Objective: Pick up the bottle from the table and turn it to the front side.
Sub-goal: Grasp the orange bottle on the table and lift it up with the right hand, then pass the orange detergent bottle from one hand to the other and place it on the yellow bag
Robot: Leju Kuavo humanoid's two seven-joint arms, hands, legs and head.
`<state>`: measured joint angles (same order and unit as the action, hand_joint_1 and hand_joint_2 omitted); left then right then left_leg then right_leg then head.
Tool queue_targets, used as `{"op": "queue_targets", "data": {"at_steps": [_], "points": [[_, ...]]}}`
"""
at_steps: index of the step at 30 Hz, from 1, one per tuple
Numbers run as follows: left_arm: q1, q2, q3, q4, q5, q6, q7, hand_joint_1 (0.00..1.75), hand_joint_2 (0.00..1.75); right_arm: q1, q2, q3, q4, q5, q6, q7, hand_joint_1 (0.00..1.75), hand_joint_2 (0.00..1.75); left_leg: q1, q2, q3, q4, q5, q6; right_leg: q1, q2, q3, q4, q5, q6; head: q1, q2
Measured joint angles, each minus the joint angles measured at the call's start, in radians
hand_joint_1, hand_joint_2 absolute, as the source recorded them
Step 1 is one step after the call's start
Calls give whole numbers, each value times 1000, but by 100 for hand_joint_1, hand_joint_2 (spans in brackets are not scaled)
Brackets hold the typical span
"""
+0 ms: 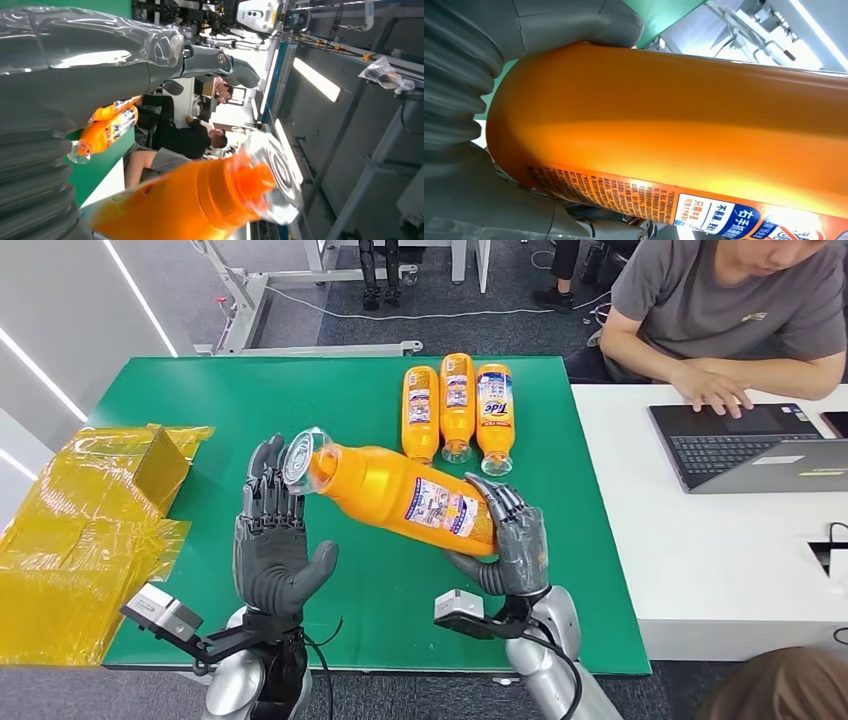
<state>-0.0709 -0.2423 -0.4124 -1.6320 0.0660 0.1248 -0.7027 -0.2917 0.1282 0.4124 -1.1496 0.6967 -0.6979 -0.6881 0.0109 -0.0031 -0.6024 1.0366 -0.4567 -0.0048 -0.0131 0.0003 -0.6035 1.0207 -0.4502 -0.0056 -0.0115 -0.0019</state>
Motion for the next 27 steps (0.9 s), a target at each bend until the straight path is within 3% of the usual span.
{"op": "queue_targets", "data": {"at_steps": [9, 19, 27], "points": [[15, -1, 5, 0, -1, -11, 0, 0, 175, -113, -17, 154, 130, -27, 77, 175, 175, 175, 0, 1, 0, 0, 0, 0, 0, 1, 0, 0, 0, 0, 0, 0], [18, -1, 39, 0, 11, -12, -5, 0, 175, -248, -24, 289, 229, -125, 199, 173, 175, 175, 0, 0, 0, 0, 0, 0, 0, 0, 0, 0, 0, 0, 0, 0], [22, -1, 59, 0, 18, -30, -7, 0, 175, -287, -26, 338, 271, -160, 202, 151, 175, 175, 0, 0, 0, 0, 0, 0, 0, 1, -1, 0, 0, 0, 0, 0]]}}
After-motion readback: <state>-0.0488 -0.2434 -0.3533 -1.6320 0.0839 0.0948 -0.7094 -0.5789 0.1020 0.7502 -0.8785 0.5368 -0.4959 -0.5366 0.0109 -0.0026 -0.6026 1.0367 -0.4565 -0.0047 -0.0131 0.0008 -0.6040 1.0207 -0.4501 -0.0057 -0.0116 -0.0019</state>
